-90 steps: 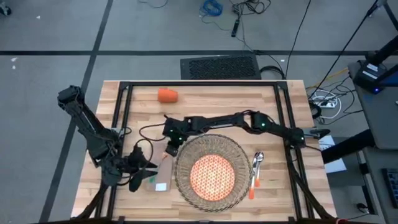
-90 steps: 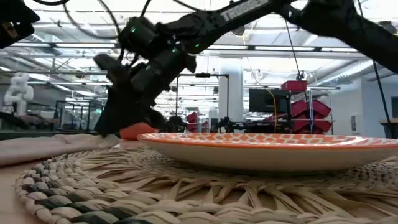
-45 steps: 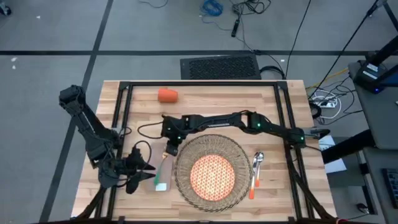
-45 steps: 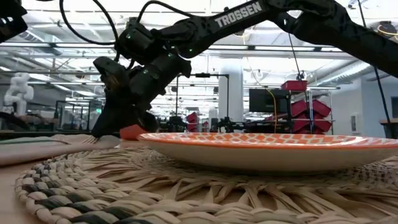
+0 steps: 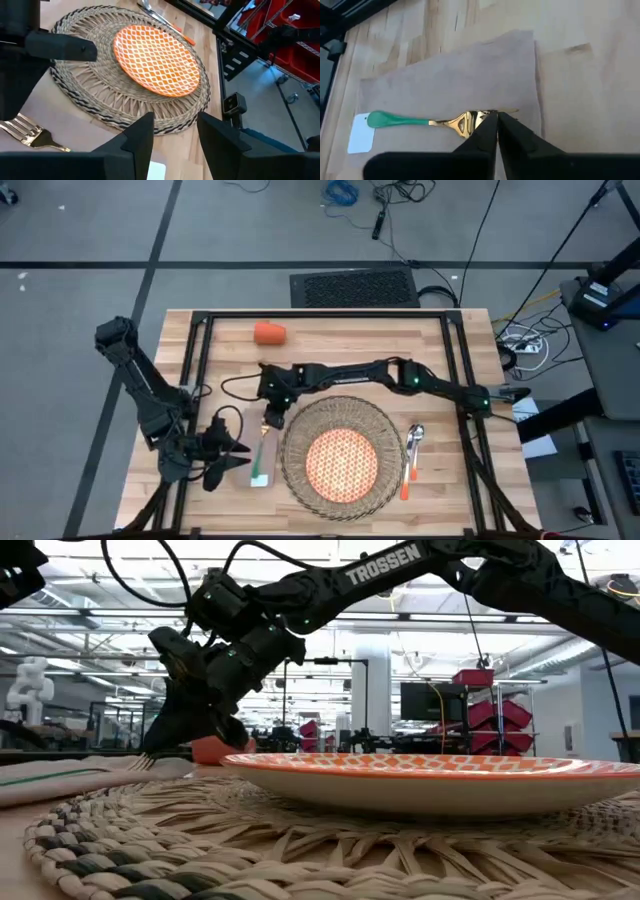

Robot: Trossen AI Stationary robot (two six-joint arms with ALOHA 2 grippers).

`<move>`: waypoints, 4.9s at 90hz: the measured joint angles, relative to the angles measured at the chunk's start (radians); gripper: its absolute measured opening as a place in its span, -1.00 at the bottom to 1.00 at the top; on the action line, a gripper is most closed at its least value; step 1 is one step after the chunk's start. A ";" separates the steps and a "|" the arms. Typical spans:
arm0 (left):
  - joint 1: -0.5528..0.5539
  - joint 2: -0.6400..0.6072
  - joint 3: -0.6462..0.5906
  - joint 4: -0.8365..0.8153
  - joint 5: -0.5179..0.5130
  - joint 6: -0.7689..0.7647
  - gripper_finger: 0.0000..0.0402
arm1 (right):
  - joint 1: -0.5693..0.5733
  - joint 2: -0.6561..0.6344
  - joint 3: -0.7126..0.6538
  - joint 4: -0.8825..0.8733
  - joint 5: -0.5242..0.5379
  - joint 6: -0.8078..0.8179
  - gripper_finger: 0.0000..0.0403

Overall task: Set table place
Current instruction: Put the green fork on the white napkin to the left of the brown mat, then put the orange cup to the top right of the brown mat

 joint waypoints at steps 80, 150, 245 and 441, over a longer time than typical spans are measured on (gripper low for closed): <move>0.000 0.000 0.000 0.000 -0.009 -0.001 -0.32 | -0.006 -0.002 0.000 0.049 -0.001 -0.018 -1.00; -0.006 0.062 0.000 -0.002 -0.012 -0.002 -0.32 | -0.135 -0.150 0.000 -0.367 0.317 -0.133 -0.38; 0.322 -0.541 -0.103 -0.554 -0.158 0.078 -0.32 | 0.383 -0.152 -0.100 -0.342 0.664 -0.112 -0.26; 2.036 0.266 -0.151 0.406 1.103 0.723 0.21 | 0.666 -0.152 -0.100 -0.195 0.918 0.083 -0.26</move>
